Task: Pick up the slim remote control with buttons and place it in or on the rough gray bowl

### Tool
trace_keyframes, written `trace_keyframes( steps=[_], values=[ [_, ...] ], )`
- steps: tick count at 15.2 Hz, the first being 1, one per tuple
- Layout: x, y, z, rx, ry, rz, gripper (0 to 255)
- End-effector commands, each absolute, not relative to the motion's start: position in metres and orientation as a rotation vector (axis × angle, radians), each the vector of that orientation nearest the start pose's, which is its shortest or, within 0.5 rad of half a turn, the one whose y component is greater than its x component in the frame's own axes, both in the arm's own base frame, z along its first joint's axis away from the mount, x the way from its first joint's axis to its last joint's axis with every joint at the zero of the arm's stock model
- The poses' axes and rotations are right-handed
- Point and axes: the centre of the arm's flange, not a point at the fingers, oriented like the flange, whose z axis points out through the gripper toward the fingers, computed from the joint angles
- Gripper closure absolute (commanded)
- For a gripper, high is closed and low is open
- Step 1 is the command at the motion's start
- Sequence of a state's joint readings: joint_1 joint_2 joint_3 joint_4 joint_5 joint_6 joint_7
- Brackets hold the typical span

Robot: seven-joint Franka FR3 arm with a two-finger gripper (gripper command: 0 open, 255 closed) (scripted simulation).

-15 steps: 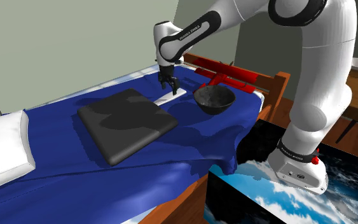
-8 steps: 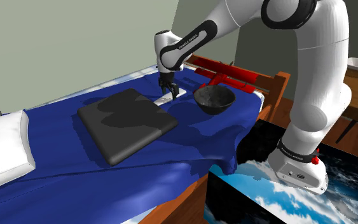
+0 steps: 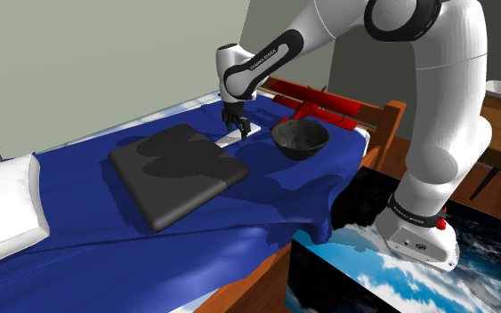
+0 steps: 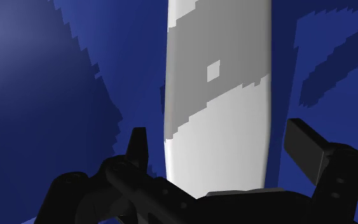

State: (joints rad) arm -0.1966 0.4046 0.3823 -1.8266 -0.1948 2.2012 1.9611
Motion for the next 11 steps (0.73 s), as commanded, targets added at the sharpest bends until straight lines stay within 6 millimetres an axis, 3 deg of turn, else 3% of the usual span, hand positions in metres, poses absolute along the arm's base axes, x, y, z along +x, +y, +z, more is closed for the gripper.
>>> trace_keyframes(
  steps=[1,11],
  values=[
    [0.6326,0.0944,0.3275,-2.087,2.349,-0.017,255],
    [0.6326,0.0944,0.3327,-2.087,2.349,-0.017,255]
  ],
)
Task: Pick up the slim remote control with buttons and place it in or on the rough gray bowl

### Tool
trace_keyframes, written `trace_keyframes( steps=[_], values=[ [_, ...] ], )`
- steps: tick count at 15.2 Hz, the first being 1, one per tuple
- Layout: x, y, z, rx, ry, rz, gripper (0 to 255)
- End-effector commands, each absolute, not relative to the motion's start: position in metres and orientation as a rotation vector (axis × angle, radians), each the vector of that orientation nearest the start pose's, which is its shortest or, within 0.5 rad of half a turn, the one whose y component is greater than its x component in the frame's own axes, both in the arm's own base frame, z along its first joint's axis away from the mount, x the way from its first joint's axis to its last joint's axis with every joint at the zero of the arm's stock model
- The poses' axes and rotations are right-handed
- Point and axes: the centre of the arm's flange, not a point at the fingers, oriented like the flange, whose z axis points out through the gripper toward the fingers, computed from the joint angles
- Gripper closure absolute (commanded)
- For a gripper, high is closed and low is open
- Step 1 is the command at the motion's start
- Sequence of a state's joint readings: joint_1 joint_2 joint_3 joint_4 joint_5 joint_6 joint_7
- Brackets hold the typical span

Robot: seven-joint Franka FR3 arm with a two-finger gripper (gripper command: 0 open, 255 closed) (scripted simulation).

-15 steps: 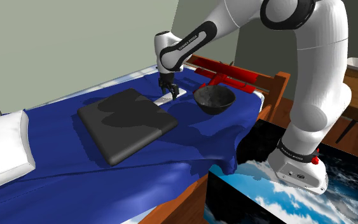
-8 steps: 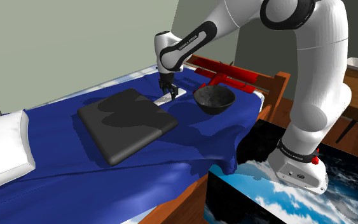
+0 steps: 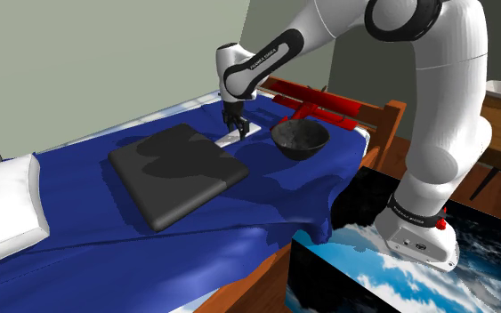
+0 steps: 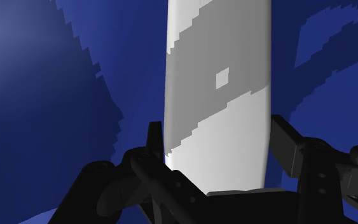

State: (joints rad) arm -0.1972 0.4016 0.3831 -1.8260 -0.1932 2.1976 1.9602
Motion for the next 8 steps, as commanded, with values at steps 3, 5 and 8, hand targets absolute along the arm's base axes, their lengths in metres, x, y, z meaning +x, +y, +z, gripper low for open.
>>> trace_keyframes(
  steps=[3,5,8],
  values=[
    [0.633,0.094,0.349,-2.087,2.349,-0.017,255],
    [0.633,0.094,0.359,-2.087,2.349,-0.017,255],
    [0.633,0.094,0.375,-2.087,2.349,-0.017,255]
  ],
)
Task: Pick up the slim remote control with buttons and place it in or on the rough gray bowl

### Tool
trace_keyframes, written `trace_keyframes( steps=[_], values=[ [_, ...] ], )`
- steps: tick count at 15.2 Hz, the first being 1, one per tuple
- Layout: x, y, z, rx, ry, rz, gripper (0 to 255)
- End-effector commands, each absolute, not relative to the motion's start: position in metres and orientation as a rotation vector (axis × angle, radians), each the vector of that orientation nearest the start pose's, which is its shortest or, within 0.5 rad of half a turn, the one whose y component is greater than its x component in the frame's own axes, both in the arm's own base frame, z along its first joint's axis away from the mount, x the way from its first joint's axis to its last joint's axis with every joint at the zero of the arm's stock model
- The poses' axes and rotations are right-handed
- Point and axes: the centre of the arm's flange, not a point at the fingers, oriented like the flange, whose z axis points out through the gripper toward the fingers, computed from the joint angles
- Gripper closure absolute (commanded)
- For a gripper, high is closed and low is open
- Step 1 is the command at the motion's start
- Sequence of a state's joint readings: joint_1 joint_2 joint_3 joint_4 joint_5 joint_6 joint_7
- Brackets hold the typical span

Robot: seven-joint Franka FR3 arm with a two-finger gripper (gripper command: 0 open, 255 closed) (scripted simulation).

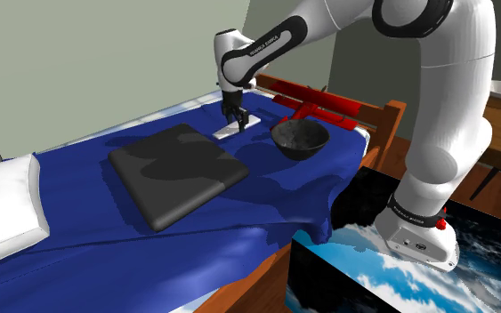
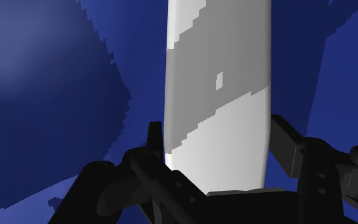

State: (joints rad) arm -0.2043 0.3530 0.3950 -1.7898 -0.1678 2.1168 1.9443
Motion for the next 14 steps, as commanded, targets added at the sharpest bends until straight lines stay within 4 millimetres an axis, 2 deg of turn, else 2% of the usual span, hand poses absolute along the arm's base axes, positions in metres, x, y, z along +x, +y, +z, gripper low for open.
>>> trace_keyframes(
  steps=[1,14],
  values=[
    [0.633,0.094,0.38,-2.087,2.349,-0.017,255],
    [0.633,0.094,0.449,-2.087,2.349,-0.017,255]
  ],
)
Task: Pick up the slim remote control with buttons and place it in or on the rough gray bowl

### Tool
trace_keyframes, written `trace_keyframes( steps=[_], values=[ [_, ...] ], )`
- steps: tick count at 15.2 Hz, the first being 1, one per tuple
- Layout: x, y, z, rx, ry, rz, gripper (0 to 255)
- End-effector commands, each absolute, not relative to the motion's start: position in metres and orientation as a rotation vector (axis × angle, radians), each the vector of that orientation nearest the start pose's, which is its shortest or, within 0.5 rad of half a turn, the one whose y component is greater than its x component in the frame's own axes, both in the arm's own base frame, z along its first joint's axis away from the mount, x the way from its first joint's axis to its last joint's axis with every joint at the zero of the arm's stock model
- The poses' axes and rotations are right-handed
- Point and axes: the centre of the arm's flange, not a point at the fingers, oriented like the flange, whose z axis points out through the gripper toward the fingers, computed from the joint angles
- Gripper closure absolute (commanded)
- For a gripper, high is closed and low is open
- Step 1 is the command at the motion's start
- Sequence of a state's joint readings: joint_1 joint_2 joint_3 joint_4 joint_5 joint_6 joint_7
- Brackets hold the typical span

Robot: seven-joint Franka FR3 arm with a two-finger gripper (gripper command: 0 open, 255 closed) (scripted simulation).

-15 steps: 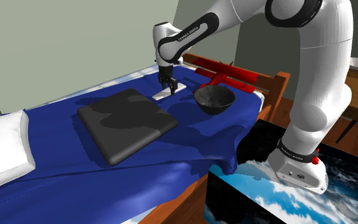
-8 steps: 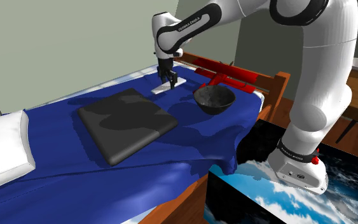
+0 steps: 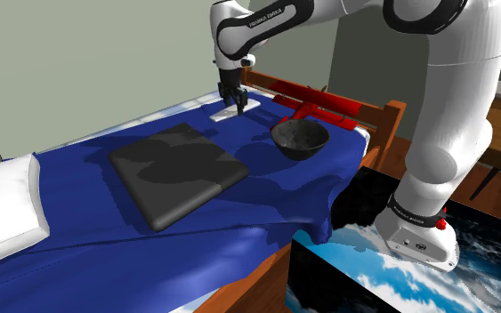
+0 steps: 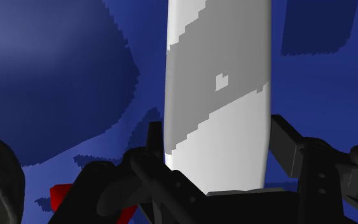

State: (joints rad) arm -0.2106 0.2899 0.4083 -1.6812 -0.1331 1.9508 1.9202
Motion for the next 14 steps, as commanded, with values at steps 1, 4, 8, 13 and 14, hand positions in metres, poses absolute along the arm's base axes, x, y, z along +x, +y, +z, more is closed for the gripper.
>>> trace_keyframes(
  steps=[1,4,8,13,14],
  values=[
    [0.633,0.094,0.454,-2.087,2.349,-0.017,255],
    [0.633,0.094,0.47,-2.087,2.349,-0.017,255],
    [0.633,0.094,0.491,-2.087,2.349,-0.017,255],
    [0.594,0.088,0.499,-2.087,2.349,-0.017,255],
    [0.58,0.086,0.499,-2.087,2.349,-0.017,255]
  ],
)
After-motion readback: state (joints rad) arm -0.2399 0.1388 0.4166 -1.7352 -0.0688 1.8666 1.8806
